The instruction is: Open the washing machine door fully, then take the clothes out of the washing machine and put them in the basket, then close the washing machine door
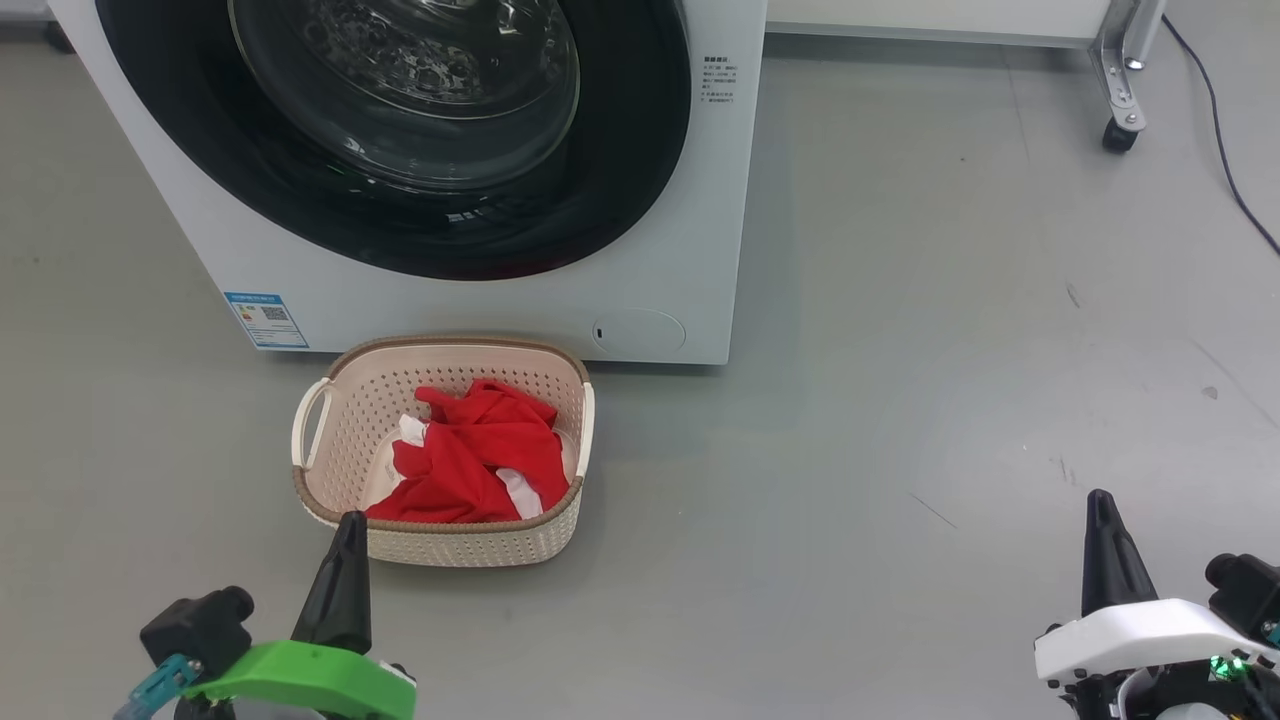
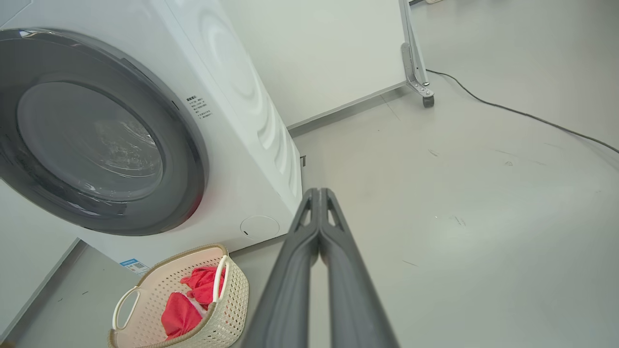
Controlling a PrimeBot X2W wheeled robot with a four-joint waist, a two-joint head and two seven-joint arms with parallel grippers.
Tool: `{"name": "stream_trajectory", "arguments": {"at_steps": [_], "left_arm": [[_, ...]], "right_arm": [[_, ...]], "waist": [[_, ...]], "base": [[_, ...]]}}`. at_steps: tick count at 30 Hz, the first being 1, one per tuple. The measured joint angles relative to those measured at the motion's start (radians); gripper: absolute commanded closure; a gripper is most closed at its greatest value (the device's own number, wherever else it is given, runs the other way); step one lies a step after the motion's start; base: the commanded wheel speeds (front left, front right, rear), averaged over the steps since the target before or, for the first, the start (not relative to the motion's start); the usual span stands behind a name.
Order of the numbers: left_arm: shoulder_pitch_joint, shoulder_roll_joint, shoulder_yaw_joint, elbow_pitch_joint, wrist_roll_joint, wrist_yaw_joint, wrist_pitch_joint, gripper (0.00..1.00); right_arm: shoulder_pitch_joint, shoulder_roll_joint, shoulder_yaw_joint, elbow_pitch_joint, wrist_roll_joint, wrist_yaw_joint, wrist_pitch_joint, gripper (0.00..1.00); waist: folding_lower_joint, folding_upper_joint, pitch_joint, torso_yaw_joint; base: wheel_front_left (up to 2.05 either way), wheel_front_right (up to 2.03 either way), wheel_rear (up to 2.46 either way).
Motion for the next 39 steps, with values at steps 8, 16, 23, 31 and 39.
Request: {"name": "stream_trajectory", "arguments": {"at_steps": [8, 16, 23, 31, 39], "left_arm": [[0.000, 0.008, 0.014, -0.003, -0.106, 0.002, 0.023, 1.00], [0.000, 0.019, 0.033, -0.003, -0.223, 0.002, 0.053, 1.00], [0.000, 0.023, 0.044, -0.003, -0.306, 0.002, 0.072, 1.00], [-0.002, 0.028, 0.060, -0.002, -0.399, 0.002, 0.094, 1.00], [-0.003, 0.035, 0.072, 0.000, -0.495, 0.002, 0.116, 1.00]], "right_arm": [[-0.011, 0.005, -0.017, 0.012, 0.103, 0.011, 0.030, 1.00], [-0.024, 0.008, -0.038, 0.028, 0.216, 0.027, 0.058, 1.00], [-0.042, 0.014, -0.052, 0.037, 0.302, 0.035, 0.084, 1.00], [-0.050, 0.017, -0.068, 0.052, 0.391, 0.044, 0.107, 1.00], [-0.066, 0.021, -0.084, 0.065, 0.489, 0.058, 0.130, 1.00]], "waist": [[0.0000, 0.0000, -0.003, -0.003], [0.0000, 0.0000, -0.006, -0.006], [0.0000, 0.0000, -0.009, -0.009], [0.0000, 0.0000, -0.012, -0.011], [0.0000, 0.0000, -0.015, -0.014]], "base": [[0.00, 0.00, 0.00], [0.00, 0.00, 0.00], [0.00, 0.00, 0.00], [0.00, 0.00, 0.00], [0.00, 0.00, 0.00]]}}
